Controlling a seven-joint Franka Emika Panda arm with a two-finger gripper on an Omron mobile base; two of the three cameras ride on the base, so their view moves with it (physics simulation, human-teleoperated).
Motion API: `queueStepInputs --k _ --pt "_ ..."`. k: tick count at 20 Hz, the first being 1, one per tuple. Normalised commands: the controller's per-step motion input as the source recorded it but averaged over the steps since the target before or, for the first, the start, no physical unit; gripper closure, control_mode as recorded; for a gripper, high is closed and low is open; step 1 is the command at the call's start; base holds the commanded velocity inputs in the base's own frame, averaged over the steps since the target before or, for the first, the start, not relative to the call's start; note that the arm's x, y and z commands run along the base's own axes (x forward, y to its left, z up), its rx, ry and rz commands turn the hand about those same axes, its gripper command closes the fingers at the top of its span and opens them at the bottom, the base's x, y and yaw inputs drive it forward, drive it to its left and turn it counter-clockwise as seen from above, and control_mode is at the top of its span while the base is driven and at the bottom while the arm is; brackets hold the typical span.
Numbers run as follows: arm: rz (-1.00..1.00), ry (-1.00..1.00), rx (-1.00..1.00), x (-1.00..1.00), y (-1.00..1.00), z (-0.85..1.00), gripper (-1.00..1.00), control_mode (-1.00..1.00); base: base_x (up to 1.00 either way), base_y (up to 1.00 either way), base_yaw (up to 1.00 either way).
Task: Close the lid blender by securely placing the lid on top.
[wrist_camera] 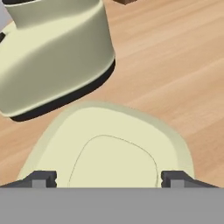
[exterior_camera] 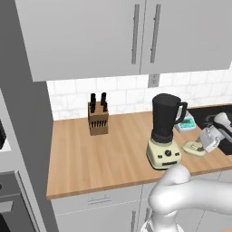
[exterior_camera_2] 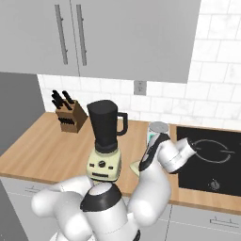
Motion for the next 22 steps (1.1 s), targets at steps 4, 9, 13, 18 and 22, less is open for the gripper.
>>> queueStepInputs --k 4,9,13,18,22 --pt "0.0 0.0 -0.02 0.0 0.0 -0.19 1.0 -1.0 0.0 0.0 0.0" --pt "0.0 0.0 0.0 0.01 0.0 -0.02 1.0 -1.0 0.0 0.0 0.0" --pt "0.0 0.0 0.01 -0.04 -0.01 0.08 1.0 -1.0 0.0 0.0 0.0" --pt "0.0 -0.26 0.06 -0.35 -0.05 0.63 1.0 -1.0 0.0 0.0 0.0" --pt "0.0 -0.55 0.11 -0.62 -0.15 1.0 1.0 -1.0 0.0 0.0 0.0"
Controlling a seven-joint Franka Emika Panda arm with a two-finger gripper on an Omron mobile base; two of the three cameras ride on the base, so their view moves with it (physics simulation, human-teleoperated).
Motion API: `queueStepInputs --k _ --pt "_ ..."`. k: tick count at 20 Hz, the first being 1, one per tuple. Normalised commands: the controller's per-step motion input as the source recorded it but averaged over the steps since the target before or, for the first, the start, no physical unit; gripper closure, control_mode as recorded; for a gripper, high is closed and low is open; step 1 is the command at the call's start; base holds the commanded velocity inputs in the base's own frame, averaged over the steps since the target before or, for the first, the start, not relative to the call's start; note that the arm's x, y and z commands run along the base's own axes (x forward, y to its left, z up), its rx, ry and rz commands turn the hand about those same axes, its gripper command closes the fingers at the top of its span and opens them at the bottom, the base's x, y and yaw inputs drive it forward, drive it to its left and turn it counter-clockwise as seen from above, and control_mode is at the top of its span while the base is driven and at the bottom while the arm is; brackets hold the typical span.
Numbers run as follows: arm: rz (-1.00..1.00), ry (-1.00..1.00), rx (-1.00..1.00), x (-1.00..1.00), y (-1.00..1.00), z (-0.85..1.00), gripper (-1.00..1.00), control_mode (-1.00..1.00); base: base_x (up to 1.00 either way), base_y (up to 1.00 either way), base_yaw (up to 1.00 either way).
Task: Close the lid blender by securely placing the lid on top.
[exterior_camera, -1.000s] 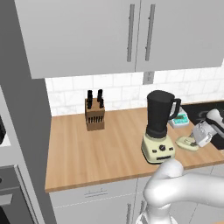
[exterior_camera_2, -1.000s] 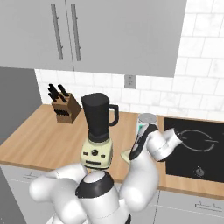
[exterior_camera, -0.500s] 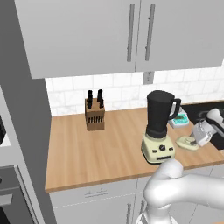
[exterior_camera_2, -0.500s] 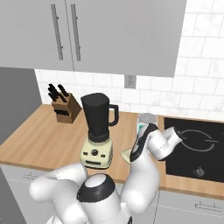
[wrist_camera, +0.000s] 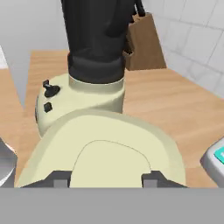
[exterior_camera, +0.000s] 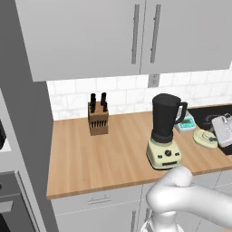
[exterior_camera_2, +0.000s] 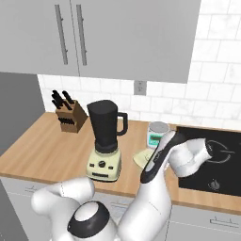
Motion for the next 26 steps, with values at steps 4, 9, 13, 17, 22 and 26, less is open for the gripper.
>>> queueStepInputs --k 4,9,13,17,22,26 --pt "0.0 -0.58 0.09 -0.65 -0.13 1.0 1.0 -1.0 0.0 0.0 0.0" --pt "0.0 -0.5 0.03 -0.45 -0.01 1.0 1.0 -1.0 0.0 0.0 0.0" --pt "-0.01 -0.36 0.0 -0.08 0.09 1.0 1.0 -1.0 0.0 0.0 0.0" --pt "-0.02 -0.13 0.0 0.0 0.44 1.0 1.0 -1.0 0.0 0.0 0.0" --pt "-0.09 0.09 0.0 0.15 0.76 1.0 1.0 -1.0 0.0 0.0 0.0" --pt "-0.02 0.29 -0.01 0.05 0.84 0.97 1.0 -1.0 0.0 0.0 0.0"
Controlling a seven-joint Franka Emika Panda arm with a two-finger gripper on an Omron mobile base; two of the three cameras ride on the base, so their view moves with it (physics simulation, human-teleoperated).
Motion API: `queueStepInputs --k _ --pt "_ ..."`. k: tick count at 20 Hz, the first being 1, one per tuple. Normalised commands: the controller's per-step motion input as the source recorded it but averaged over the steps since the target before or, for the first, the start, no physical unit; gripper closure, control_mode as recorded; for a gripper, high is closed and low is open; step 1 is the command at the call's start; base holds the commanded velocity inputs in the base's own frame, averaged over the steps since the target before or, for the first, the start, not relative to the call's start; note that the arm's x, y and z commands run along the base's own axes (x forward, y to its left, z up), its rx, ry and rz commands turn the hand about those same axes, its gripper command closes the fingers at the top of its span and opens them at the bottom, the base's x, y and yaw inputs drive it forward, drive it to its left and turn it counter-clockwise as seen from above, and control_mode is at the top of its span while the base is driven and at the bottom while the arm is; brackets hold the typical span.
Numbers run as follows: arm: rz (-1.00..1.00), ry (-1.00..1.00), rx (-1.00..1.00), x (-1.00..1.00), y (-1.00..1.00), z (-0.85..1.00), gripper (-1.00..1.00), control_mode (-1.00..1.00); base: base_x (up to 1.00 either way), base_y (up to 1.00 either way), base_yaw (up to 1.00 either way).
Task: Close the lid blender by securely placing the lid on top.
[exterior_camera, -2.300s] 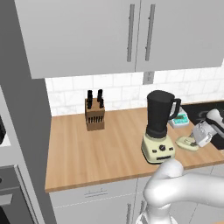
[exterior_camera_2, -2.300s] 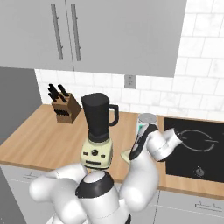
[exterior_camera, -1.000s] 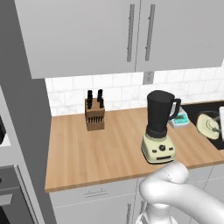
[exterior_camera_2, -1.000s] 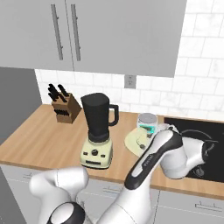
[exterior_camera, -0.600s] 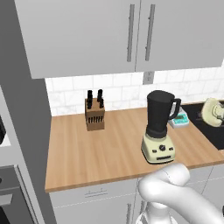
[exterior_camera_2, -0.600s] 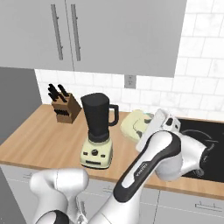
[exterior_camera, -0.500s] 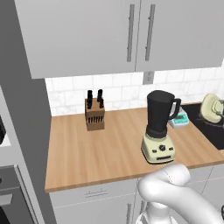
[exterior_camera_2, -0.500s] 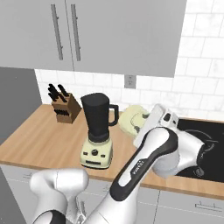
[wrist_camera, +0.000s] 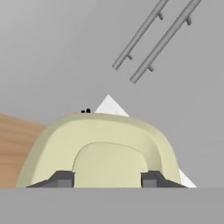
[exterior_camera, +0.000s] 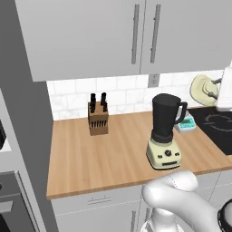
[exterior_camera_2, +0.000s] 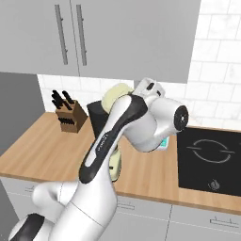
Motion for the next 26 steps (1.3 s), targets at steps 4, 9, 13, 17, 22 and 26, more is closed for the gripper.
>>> queueStepInputs --k 4,9,13,17,22,26 --pt "0.0 0.33 -0.06 0.16 0.83 0.54 1.0 -1.0 0.0 0.0 0.0" --pt "0.0 0.39 -0.09 0.3 0.55 0.11 1.0 -1.0 0.0 0.0 0.0" --pt "-0.04 0.42 -0.1 0.25 0.32 -0.08 1.0 -1.0 0.0 0.0 0.0" --pt "-0.02 0.21 0.0 0.05 0.06 -0.07 1.0 -1.0 0.0 0.0 0.0" --pt "-0.02 0.13 0.0 0.0 -0.04 -0.43 1.0 -1.0 0.0 0.0 0.0" --pt "-0.03 0.02 0.05 0.02 -0.01 -0.35 1.0 -1.0 0.0 0.0 0.0"
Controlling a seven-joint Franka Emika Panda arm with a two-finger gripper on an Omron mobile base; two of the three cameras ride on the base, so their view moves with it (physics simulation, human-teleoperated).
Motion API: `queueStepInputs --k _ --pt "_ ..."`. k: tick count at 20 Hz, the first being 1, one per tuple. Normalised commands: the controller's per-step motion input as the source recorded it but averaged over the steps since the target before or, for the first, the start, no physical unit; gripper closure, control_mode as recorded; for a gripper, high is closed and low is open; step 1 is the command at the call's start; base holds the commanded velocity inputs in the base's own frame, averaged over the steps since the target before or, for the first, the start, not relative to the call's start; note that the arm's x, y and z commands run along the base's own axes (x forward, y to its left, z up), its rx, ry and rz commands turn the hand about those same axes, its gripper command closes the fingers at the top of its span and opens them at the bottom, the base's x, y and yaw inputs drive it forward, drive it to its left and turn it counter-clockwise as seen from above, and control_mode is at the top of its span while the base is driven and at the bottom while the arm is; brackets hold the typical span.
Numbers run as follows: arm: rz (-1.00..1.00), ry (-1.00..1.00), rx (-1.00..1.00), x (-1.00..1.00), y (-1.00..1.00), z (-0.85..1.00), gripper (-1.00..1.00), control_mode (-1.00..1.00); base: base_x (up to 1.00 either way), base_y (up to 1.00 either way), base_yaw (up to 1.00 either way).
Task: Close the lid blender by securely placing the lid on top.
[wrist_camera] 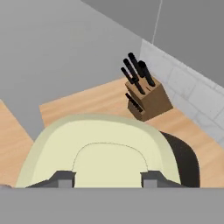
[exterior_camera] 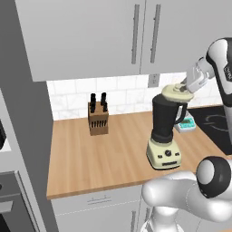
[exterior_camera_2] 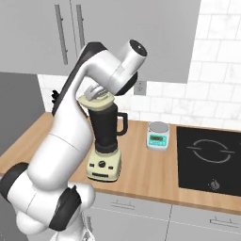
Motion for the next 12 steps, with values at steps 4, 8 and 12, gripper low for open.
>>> queueStepInputs --k 4,8,12 --pt "-0.04 0.0 0.07 0.12 0.0 -0.24 1.0 -1.0 0.0 0.0 0.0" --pt "-0.04 0.0 0.03 0.12 0.0 -0.24 1.0 -1.0 0.0 0.0 0.0" --pt "-0.02 0.0 0.01 0.24 0.03 -0.1 1.0 -1.0 0.0 0.0 0.0"
